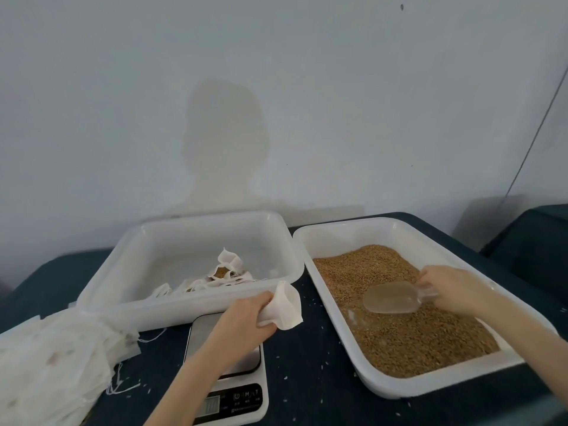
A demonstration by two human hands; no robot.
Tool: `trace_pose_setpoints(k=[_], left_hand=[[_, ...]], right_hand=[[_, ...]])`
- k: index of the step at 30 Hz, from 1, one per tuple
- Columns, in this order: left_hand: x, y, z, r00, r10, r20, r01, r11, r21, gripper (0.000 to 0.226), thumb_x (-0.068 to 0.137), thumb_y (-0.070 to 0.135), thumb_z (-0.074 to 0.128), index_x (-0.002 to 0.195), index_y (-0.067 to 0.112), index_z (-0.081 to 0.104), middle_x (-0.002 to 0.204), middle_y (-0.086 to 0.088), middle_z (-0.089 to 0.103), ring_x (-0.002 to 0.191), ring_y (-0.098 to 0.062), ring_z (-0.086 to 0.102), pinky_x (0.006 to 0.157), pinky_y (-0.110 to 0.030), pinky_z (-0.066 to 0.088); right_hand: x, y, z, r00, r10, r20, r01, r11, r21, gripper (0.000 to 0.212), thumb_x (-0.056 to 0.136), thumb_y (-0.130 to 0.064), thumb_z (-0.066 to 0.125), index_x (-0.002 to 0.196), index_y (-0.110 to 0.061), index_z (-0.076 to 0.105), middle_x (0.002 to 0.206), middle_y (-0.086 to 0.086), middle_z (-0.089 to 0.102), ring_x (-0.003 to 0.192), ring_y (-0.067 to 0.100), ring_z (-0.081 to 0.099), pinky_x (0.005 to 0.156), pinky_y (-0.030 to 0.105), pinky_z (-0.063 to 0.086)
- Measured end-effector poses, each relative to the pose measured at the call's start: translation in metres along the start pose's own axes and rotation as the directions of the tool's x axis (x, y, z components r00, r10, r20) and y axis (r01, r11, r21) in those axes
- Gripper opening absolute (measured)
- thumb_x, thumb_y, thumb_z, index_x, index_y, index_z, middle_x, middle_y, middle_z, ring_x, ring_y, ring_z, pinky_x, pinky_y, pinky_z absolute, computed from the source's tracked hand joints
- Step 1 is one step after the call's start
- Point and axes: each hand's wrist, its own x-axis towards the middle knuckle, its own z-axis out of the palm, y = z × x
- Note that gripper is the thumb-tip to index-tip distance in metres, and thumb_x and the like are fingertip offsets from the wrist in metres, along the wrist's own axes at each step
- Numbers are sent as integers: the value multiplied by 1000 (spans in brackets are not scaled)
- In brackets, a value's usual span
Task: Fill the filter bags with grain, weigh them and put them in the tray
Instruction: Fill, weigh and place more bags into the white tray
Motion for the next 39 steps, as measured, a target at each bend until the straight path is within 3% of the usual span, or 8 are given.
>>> trace_pose_setpoints(k=[2,8,11,17,25,29,33,39], left_hand=[[0,-1,2,1000,4,5,-4,1000,-1,15,83,21,61,78,30,52,72,11,59,69,-9,53,67,-29,46],[1,-4,8,1000,13,8,-13,1000,-7,26,82,25,61,69,43,47,64,20,54,62,-2,47,59,-20,40],[0,-3,11,1000,27,14,-27,1000,-14,30,82,26,60,70,51,48,64,23,53,60,-2,46,56,-17,37],[-2,-7,9,1000,-13,22,13,1000,-17,9,81,28,60,81,34,54,75,12,62,70,-8,57,66,-27,48],[-3,-11,7,1000,-19,7,19,1000,7,10,81,27,60,78,31,52,70,12,58,64,-5,49,62,-27,46],[-3,-10,9,999,-36,10,36,999,-10,9,81,29,60,79,33,53,71,12,60,65,-6,52,63,-27,47],[-3,-8,9,999,-51,17,52,998,-29,8,79,32,59,85,30,54,77,9,63,74,-12,59,68,-32,51],[-4,-10,4,998,-67,21,67,997,-22,13,80,38,60,92,37,55,80,17,64,77,-2,60,71,-27,51]], right_hand=[[-2,10,0,1000,-15,20,15,1000,22,11,89,-31,64,81,-37,67,84,-12,68,74,3,65,71,24,57],[-12,5,2,959,-244,145,218,960,176,46,87,-9,63,66,-50,66,83,-25,68,80,-10,63,76,14,52],[-12,-6,6,919,-328,220,279,933,228,52,84,0,59,78,-51,71,88,-27,69,88,-7,63,82,17,52],[-9,2,5,867,-394,304,254,876,409,53,78,6,62,102,-40,72,104,-19,70,99,-5,62,94,25,51],[-8,12,4,895,-400,198,183,734,654,46,85,2,60,117,-31,68,118,-18,67,112,26,61,100,46,47],[-10,5,1,929,-349,123,155,669,727,44,87,3,61,115,-31,66,123,-15,65,109,-1,61,100,28,49],[-14,-7,-9,927,-373,44,198,587,785,42,85,4,64,114,-25,68,119,-17,67,110,0,62,96,25,50],[-20,-40,-40,888,-458,-37,317,552,771,43,81,5,68,113,-25,70,115,-17,69,106,3,64,89,22,52]])
